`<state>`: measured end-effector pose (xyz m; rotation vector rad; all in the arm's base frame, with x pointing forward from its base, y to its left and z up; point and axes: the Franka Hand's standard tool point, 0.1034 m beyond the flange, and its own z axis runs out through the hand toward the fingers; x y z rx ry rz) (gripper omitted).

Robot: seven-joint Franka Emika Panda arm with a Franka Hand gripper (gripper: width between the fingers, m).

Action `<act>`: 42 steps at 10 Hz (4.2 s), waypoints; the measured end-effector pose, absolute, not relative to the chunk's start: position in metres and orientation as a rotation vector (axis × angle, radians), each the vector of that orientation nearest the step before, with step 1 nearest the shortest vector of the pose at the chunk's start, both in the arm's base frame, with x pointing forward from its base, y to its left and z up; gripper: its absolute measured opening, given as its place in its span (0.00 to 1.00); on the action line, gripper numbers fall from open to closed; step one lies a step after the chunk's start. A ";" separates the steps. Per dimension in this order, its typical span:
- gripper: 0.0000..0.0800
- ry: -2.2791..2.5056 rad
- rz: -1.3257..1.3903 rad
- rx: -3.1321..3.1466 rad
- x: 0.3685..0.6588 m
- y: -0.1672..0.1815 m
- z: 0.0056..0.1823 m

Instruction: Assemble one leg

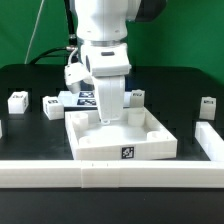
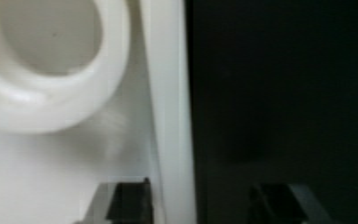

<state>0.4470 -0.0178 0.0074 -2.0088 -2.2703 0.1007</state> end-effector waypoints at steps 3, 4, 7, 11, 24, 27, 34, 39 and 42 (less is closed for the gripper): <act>0.09 -2.277 0.090 -2.014 0.450 -0.018 0.009; 0.09 -2.277 0.089 -2.014 0.450 -0.018 0.009; 0.09 -2.278 0.089 -2.015 0.450 -0.018 0.009; 0.09 -2.145 0.055 -2.168 0.472 0.025 0.008; 0.74 -2.063 0.020 -2.253 0.499 0.065 0.007; 0.81 -2.062 0.020 -2.253 0.499 0.065 0.007; 0.81 -1.942 0.000 -2.432 0.459 0.065 0.066; 0.81 -1.750 -0.004 -2.574 0.442 0.077 0.071; 0.81 -1.138 0.021 -2.879 0.429 0.086 0.066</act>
Offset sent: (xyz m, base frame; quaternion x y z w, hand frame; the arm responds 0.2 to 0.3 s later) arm 0.0000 0.0000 0.0000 0.0000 0.0000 0.0000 1.0000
